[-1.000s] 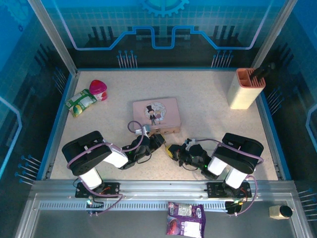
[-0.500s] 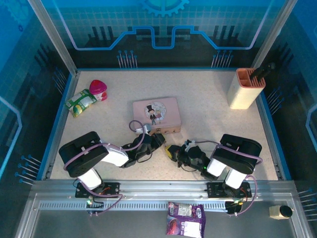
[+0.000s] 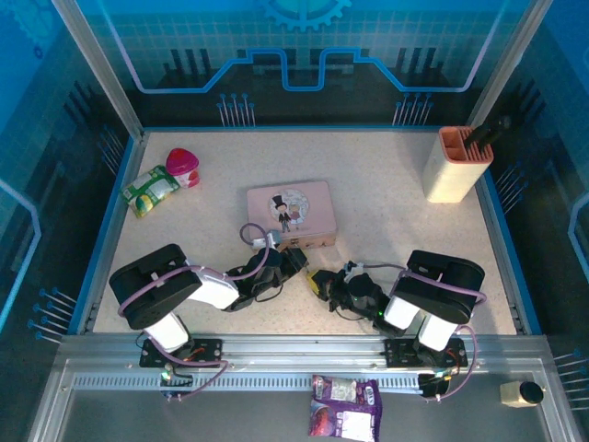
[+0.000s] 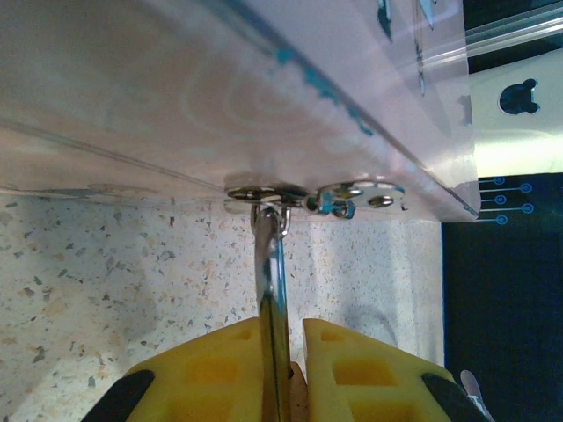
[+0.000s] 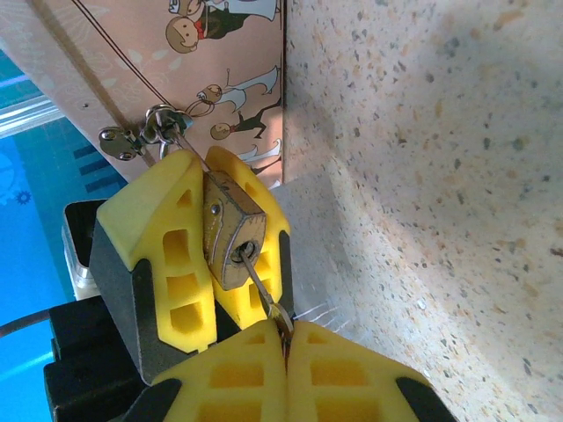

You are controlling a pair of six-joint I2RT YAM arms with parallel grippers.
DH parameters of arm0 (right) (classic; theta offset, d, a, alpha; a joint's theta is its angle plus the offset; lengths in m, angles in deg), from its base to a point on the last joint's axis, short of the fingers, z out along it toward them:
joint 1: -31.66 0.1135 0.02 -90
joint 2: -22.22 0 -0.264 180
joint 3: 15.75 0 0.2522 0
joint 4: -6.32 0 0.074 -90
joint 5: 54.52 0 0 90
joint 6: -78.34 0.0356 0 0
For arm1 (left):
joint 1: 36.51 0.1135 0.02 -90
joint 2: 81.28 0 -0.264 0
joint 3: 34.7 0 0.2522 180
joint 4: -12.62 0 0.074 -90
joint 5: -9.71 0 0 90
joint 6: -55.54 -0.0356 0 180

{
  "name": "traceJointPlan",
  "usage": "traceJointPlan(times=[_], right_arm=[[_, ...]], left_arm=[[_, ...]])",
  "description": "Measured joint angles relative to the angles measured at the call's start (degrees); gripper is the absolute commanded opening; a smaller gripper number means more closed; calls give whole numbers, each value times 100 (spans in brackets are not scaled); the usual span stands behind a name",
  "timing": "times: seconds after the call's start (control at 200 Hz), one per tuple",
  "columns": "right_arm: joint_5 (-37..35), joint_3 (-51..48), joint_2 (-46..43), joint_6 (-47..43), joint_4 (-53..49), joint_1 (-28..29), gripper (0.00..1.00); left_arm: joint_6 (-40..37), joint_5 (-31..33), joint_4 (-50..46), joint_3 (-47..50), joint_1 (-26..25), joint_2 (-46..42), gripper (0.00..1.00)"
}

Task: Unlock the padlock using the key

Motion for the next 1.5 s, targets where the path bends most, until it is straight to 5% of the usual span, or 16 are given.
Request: traceJointPlan(times=[1.501], right_arm=[[699,-17,-184,-184,-149,-262,0]], left_arm=[[-13,562,-623,39,-372,-446,3]])
